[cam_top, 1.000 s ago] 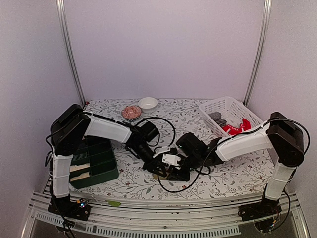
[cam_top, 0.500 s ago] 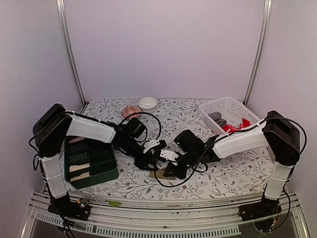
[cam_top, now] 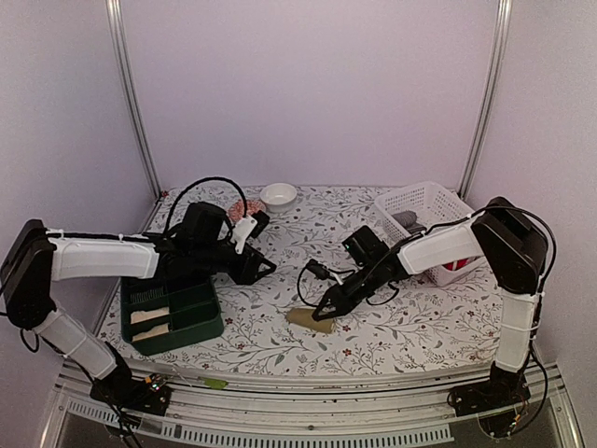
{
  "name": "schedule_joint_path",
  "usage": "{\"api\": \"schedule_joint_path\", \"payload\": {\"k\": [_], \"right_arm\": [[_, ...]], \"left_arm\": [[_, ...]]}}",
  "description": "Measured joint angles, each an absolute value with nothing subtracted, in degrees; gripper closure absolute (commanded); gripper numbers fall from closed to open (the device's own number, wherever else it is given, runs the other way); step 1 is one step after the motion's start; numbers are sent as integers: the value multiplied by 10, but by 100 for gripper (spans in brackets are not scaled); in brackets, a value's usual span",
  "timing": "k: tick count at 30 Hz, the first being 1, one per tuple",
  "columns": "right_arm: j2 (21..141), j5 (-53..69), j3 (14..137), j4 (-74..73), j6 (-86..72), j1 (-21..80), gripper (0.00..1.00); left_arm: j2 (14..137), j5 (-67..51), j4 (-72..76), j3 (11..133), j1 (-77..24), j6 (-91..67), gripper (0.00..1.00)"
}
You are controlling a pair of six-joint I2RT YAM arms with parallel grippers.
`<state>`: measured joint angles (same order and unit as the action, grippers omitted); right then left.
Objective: Roll the underwear
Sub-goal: Roll the underwear at the center of the board, then pick up the underwear from the center of the board.
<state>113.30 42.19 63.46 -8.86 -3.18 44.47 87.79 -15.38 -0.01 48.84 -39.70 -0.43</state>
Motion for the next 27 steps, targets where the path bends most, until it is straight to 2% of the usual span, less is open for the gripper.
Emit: {"api": "schedule_joint_path", "payload": {"k": [7,15,27], "right_arm": [[1154,447,642,-64,-129,436,100],[1148,439,585,57,-257,437,100],[1138,281,535,221,-422,511,100]], "left_arm": [[804,-93,81,449,-435,-157,48],[777,-51,109,401,-481,-289,45],[742,-29,134,299,-537,-454,51]]}}
